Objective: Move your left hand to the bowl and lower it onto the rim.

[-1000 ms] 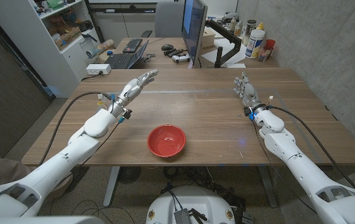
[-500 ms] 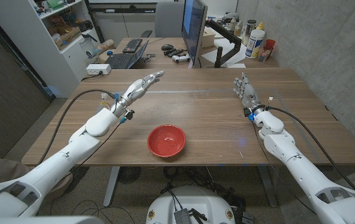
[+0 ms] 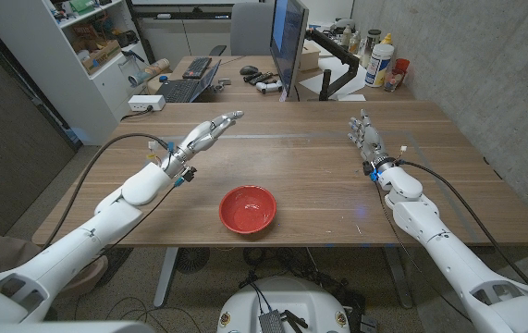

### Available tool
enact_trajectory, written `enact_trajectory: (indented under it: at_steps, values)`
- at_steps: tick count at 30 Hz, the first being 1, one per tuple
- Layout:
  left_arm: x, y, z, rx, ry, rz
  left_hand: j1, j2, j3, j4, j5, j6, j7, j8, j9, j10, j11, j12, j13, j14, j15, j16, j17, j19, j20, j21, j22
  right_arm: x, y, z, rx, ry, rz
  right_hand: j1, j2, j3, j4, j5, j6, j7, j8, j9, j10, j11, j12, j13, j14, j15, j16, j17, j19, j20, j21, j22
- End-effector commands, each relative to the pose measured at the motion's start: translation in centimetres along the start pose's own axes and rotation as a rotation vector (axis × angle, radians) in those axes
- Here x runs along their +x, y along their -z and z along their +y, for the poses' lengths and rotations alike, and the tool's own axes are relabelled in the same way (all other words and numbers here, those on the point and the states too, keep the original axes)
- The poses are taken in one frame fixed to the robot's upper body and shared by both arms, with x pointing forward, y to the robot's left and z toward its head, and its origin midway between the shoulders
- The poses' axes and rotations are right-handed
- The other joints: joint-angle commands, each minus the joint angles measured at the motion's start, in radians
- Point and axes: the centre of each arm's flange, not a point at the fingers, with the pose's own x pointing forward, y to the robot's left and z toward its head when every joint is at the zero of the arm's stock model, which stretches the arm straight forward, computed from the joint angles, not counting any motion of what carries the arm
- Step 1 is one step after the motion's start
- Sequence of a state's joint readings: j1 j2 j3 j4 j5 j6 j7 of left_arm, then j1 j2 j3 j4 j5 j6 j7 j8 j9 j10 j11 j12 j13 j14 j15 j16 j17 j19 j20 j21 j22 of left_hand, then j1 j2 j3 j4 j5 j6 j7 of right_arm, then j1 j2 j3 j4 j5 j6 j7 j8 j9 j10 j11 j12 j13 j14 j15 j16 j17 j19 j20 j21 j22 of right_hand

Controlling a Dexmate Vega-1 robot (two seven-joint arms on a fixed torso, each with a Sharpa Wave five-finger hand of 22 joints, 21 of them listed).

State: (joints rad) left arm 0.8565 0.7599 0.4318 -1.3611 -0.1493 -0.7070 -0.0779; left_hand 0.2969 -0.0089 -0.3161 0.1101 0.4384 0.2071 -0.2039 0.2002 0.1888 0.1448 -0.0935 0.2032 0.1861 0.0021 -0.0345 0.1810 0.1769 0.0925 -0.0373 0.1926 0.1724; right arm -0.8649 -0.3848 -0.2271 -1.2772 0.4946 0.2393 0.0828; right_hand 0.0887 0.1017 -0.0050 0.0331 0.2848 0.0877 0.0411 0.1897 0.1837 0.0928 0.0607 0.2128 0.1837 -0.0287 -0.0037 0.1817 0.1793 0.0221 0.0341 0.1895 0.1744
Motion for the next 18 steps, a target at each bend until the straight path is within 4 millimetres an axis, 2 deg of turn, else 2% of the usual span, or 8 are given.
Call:
enact_trajectory:
  at_steps: [1, 9, 18]
  values:
    - [-1.9, 0.0, 0.6, 0.052, 0.01, 0.019, 0.002, -0.007, -0.004, -0.002, 0.004, 0.001, -0.002, -0.001, 0.001, -0.006, -0.002, -0.002, 0.003, -0.008, -0.12, -0.001, 0.001, 0.007, -0.035, 0.003, 0.003, -0.3, -0.1, 0.2, -0.003, -0.009, -0.004, 0.011, 0.022, 0.006, 0.005, -0.002, 0.007, 0.0, 0.004, 0.002, 0.011, 0.005, 0.005, 0.004, -0.005, 0.002, 0.003, 0.001, -0.002, 0.009, 0.006, 0.005]
    - [-2.8, 0.5, 0.7, 0.066, 0.019, 0.036, 0.003, -0.006, -0.004, -0.003, 0.006, -0.005, -0.006, -0.004, 0.001, -0.012, -0.003, -0.004, 0.003, -0.012, -0.122, -0.002, 0.001, 0.009, -0.037, 0.003, 0.003, -0.3, -0.2, 0.6, -0.005, -0.019, 0.0, 0.011, 0.022, 0.007, 0.005, -0.002, 0.009, 0.002, 0.005, 0.002, 0.016, 0.0, 0.007, 0.004, -0.002, 0.002, 0.004, 0.002, -0.001, 0.009, 0.007, 0.005]
    - [-3.3, 0.0, 0.0, 0.087, 0.057, 0.018, 0.005, -0.005, -0.003, -0.003, 0.008, -0.012, -0.009, -0.006, 0.002, -0.017, -0.002, -0.005, 0.003, -0.015, -0.126, -0.002, 0.001, 0.009, -0.039, 0.003, 0.003, -0.6, -0.5, 0.6, -0.013, -0.022, -0.009, 0.011, 0.021, 0.008, 0.005, -0.002, 0.012, 0.002, 0.005, 0.002, 0.023, 0.004, 0.01, 0.004, 0.003, 0.002, 0.006, 0.002, 0.0, 0.01, 0.007, 0.005]
